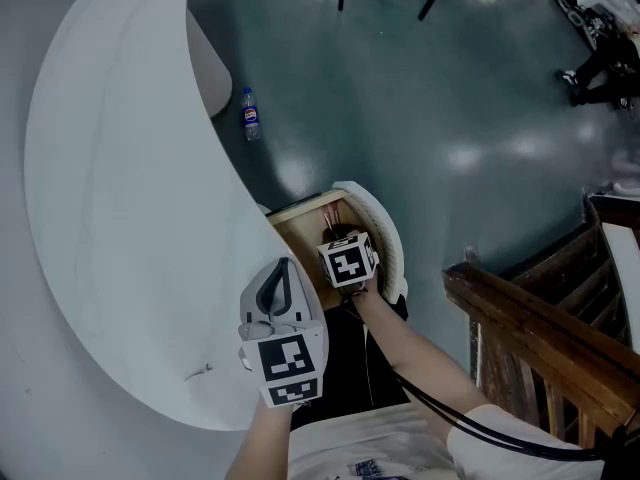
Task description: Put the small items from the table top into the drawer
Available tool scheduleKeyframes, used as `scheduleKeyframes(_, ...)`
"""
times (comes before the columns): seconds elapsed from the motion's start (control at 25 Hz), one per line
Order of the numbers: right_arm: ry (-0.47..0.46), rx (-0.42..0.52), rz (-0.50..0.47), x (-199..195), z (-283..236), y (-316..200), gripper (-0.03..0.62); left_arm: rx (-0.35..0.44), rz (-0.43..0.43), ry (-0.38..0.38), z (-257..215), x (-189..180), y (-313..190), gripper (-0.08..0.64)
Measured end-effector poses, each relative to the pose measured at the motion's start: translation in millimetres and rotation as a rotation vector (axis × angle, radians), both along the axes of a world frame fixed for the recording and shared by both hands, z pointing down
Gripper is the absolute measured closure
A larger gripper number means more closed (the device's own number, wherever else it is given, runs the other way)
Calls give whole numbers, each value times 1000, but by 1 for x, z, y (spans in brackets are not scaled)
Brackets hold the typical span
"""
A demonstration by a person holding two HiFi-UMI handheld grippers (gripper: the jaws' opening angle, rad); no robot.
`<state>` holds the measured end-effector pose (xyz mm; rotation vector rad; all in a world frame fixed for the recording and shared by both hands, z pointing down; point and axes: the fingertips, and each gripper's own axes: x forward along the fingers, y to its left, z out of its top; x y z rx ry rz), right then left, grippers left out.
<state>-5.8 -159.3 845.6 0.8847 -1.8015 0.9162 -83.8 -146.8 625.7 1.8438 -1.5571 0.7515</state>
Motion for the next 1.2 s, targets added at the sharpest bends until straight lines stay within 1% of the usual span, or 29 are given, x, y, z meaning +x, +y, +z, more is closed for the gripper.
scheduleKeyframes(0.24, -22, 34, 4, 0, -17, -4, 531, 6, -1, -15, -1, 1, 0, 526)
scheduleKeyframes(0.36, -52, 52, 6, -3, -30, -4, 532, 8, -19, -29, -3, -2, 7, 526)
scheduleKeyframes(0.44, -78, 68, -4, -7, -41, -1, 532, 9, -40, -23, -6, -2, 16, 526)
scheduleKeyframes(0.64, -157, 112, -30, -15, -85, 11, 532, 27, -74, -14, -25, 8, 35, 526)
scheduleKeyframes(0.8, -212, 168, -91, -18, -130, 19, 532, 71, -123, -18, -51, 13, 45, 526)
scheduleKeyframes(0.92, -233, 196, -123, -8, -163, 31, 532, 96, -161, -19, -74, 15, 59, 526)
scheduleKeyframes(1.04, -255, 219, -148, 11, -200, 48, 532, 127, -202, -29, -101, 18, 78, 526)
scheduleKeyframes(1.2, -296, 273, -173, 42, -250, 69, 532, 179, -228, -39, -134, 36, 99, 526)
